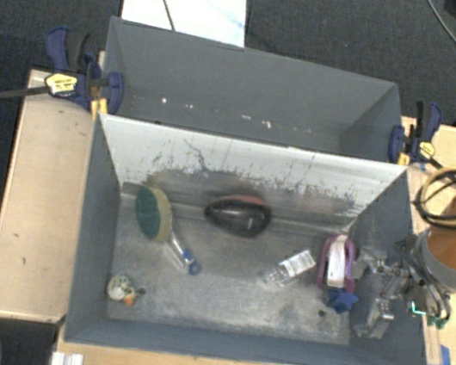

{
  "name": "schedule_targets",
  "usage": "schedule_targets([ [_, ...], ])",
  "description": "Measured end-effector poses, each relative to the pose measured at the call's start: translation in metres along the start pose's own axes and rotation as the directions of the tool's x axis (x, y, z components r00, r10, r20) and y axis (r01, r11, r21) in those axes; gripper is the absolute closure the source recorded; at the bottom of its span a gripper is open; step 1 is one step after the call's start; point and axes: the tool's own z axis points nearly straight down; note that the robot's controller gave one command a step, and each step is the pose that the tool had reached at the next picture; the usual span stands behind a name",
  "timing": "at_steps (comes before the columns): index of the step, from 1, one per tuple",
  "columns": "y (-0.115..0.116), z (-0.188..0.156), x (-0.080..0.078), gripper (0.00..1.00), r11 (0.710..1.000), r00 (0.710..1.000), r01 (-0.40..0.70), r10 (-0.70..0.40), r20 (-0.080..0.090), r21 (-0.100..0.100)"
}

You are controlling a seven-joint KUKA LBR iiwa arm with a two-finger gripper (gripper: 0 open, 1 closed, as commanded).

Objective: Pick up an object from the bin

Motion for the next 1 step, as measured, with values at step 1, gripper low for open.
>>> schedule_targets([
  [1, -0.0084, 0.0719, -0.0153, 0.00, 0.980, 0.980, -0.198, 0.198, 0.014, 0.001],
])
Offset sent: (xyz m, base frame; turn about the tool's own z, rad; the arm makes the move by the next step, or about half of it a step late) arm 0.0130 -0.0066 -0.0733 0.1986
